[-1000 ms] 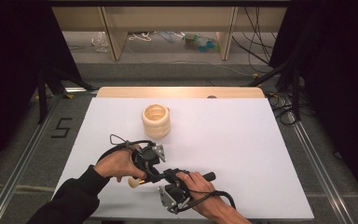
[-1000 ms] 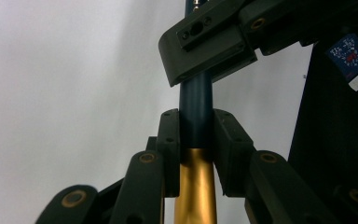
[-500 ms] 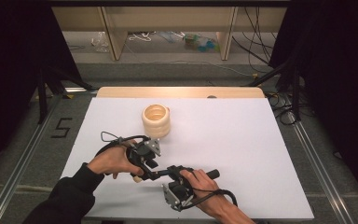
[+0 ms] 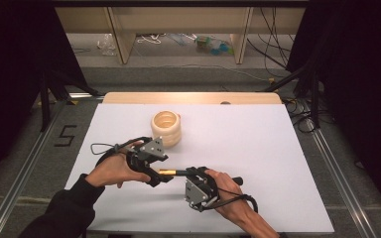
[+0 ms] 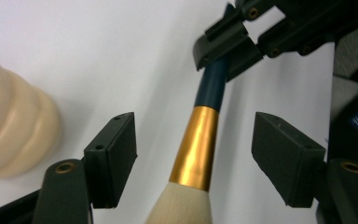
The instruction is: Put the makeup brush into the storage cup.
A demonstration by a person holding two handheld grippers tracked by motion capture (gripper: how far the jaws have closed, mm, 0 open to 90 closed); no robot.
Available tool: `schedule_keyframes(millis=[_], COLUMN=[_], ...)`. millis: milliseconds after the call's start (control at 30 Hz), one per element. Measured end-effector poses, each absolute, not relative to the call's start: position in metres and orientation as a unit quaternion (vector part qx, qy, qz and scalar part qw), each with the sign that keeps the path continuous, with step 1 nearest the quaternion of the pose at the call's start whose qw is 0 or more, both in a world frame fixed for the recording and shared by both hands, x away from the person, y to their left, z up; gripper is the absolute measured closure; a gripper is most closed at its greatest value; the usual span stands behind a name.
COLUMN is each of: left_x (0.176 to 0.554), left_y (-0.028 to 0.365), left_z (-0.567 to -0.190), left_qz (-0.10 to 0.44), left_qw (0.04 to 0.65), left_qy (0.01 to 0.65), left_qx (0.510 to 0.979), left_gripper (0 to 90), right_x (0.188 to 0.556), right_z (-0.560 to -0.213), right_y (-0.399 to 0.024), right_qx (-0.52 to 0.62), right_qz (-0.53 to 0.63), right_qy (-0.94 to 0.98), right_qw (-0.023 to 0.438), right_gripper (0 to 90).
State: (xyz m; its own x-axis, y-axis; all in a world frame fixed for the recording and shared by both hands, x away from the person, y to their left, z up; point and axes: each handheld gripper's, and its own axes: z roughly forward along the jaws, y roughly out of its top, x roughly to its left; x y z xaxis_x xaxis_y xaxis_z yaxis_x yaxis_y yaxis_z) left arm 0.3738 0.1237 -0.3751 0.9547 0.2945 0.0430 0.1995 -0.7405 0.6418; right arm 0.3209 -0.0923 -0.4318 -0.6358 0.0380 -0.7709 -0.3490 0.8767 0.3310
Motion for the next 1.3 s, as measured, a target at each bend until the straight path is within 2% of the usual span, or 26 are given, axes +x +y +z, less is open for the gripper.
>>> schedule_keyframes(millis=[300,600,1000,1300], left_x=[0.367,0.362,0.349,0.342], left_y=[0.139,0.161,0.163,0.160], left_z=[-0.367,-0.378,-0.399,-0.411], left_qz=[0.117,0.146,0.122,0.111], left_qw=[0.423,0.472,0.506,0.561], left_qy=[0.168,0.212,0.244,0.271], left_qx=[0.882,0.843,0.818,0.774], left_gripper=[25.6,23.9,22.6,22.5], right_x=[0.331,0.337,0.343,0.347], right_z=[-0.425,-0.422,-0.415,-0.414], right_y=[-0.107,-0.121,-0.132,-0.137], right_qx=[-0.046,0.020,0.087,0.132], right_qz=[0.278,0.329,0.427,0.500], right_qy=[0.873,0.869,0.849,0.820], right_qw=[0.397,0.369,0.300,0.244], right_gripper=[76.4,76.4,76.4,76.4])
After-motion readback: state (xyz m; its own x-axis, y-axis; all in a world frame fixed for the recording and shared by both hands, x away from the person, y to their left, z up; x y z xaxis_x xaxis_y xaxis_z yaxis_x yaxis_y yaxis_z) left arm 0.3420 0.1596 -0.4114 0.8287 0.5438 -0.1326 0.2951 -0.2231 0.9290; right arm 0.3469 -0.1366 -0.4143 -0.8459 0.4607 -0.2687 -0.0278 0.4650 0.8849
